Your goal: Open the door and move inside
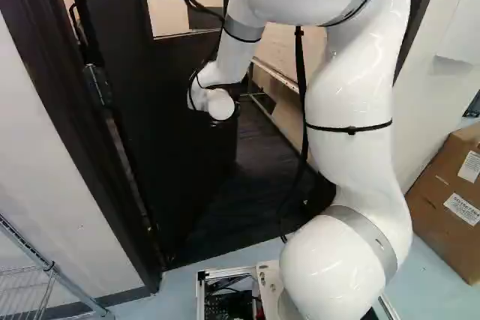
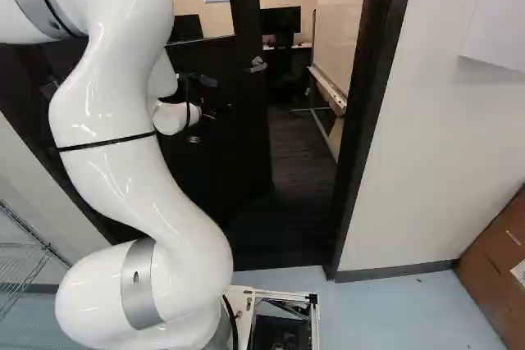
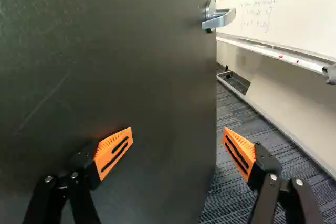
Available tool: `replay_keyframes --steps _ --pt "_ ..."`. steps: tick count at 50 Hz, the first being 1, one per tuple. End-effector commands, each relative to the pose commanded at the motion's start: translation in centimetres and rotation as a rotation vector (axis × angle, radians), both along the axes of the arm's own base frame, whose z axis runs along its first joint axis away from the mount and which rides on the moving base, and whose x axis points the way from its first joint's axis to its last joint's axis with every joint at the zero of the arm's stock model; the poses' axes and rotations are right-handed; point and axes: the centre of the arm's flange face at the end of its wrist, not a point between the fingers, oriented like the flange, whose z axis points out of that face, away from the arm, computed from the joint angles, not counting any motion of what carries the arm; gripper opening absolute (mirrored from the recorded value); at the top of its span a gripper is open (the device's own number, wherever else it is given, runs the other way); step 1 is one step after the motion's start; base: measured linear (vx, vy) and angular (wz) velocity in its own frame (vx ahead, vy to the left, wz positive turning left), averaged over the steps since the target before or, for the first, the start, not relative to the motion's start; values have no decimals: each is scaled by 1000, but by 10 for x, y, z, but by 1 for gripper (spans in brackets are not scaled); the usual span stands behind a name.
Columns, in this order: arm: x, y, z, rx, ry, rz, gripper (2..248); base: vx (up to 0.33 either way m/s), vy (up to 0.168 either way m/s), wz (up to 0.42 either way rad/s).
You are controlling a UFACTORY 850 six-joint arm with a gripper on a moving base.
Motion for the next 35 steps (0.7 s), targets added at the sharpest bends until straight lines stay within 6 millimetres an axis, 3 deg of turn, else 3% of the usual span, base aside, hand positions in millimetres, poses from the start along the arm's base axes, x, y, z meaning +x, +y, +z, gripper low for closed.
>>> replay_keyframes --steps 35 --pt "44 53 -5 -30 -66 130 247 0 0 0"
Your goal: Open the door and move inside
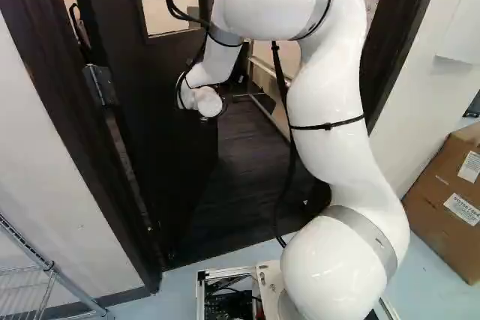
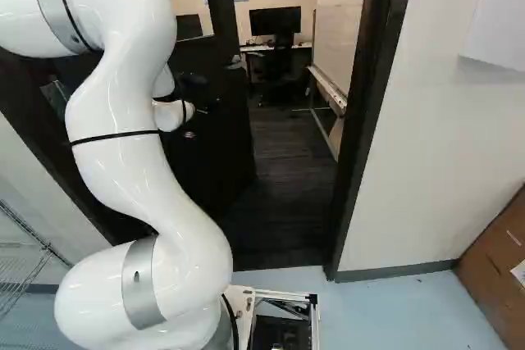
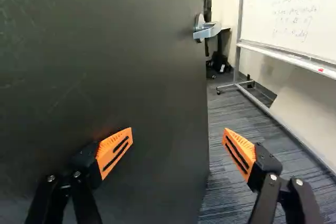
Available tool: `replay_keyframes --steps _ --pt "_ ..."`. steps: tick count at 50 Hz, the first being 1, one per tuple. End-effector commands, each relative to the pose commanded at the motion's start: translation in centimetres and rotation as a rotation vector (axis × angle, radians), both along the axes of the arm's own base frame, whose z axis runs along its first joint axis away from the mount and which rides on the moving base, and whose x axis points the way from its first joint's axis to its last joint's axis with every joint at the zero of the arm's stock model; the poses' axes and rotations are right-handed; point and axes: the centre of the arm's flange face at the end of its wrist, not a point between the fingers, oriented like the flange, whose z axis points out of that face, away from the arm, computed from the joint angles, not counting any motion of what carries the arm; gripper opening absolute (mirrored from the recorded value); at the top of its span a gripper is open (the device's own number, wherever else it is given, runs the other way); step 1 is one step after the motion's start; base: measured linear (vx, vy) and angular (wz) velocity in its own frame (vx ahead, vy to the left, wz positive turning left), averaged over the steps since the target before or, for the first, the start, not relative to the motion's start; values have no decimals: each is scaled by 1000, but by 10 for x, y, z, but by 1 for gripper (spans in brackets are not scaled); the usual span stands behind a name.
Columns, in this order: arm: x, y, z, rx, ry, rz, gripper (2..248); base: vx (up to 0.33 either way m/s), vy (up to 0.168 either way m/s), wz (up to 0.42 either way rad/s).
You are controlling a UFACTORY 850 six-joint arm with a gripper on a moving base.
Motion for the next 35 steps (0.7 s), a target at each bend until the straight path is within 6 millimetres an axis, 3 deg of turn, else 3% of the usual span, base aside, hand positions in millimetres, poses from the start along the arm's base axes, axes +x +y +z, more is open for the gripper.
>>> replay_keyframes --steps 35 --pt "13 46 2 -62 -114 187 247 0 0 0"
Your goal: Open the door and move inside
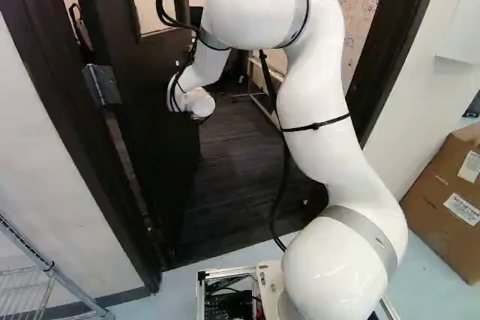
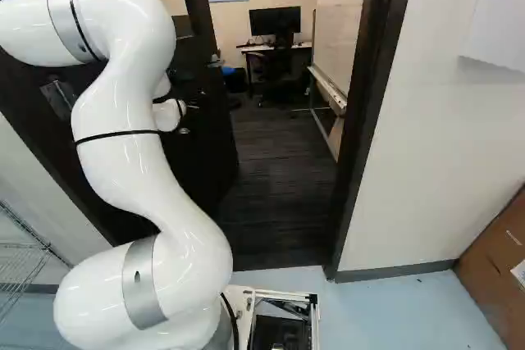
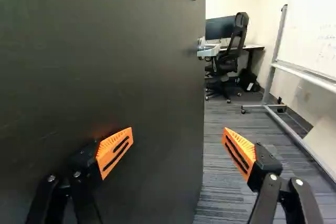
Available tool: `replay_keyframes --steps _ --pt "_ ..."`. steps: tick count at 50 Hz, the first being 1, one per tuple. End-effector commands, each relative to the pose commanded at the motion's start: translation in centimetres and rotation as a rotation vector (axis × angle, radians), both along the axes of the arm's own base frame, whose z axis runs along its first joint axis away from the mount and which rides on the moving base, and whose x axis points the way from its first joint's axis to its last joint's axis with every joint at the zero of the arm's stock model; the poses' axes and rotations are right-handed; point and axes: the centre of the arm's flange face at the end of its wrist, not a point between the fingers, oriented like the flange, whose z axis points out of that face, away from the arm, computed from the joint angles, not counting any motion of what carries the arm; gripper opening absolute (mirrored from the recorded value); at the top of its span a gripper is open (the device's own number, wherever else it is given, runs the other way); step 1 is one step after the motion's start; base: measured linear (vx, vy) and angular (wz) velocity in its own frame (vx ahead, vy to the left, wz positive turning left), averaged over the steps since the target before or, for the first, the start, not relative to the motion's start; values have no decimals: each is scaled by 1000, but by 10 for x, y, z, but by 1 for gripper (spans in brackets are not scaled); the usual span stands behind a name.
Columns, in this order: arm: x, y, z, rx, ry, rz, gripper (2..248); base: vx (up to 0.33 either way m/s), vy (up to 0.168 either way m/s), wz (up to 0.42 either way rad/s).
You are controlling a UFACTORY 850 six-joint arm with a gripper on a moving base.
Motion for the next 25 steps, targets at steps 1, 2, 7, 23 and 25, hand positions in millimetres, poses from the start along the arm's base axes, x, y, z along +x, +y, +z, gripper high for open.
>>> replay_keyframes --steps 1,2,7,23,25 --pt "0 1 0 -2 -3 6 247 0 0 0" --pt "0 2 0 -4 -7 11 247 0 0 0" --pt "0 8 1 -12 -26 40 247 0 0 0" --pt "-2 26 4 -37 -93 135 247 0 0 0" --pt "-2 28 5 -40 -101 146 247 0 0 0"
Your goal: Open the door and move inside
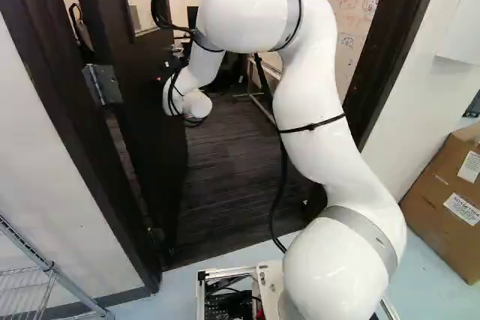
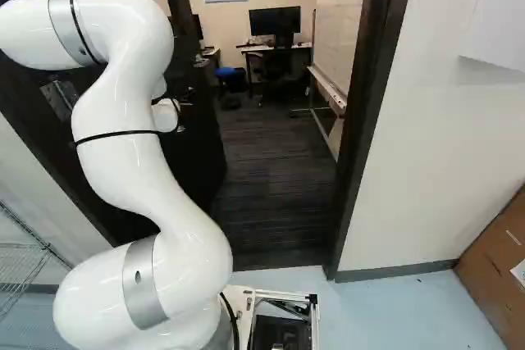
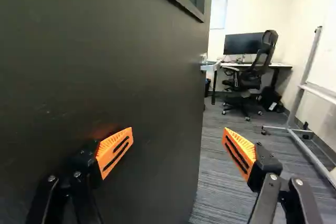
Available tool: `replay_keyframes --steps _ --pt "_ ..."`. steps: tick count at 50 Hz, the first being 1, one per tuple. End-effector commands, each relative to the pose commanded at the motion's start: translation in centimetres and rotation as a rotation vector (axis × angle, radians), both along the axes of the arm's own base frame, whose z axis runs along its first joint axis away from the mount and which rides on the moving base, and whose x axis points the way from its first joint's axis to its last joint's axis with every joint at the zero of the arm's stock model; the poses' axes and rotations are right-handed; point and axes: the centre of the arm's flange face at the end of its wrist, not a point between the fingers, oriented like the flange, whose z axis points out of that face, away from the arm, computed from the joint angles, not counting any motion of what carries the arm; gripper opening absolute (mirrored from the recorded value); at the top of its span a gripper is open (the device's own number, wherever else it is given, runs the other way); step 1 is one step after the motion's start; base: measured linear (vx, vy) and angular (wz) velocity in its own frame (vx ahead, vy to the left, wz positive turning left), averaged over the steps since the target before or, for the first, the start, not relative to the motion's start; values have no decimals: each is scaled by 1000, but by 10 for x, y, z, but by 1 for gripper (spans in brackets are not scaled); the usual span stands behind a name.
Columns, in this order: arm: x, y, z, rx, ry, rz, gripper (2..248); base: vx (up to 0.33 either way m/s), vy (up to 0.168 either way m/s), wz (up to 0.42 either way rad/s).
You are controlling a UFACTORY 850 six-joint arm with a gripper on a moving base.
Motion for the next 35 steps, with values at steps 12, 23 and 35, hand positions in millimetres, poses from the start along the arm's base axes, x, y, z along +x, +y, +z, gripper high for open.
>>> replay_keyframes --steps 12,23,35 --pt "-2 8 3 -17 -49 67 247 0 0 0" --pt "-5 15 5 -31 -93 129 247 0 0 0" --pt "-8 20 4 -63 -107 191 247 0 0 0"
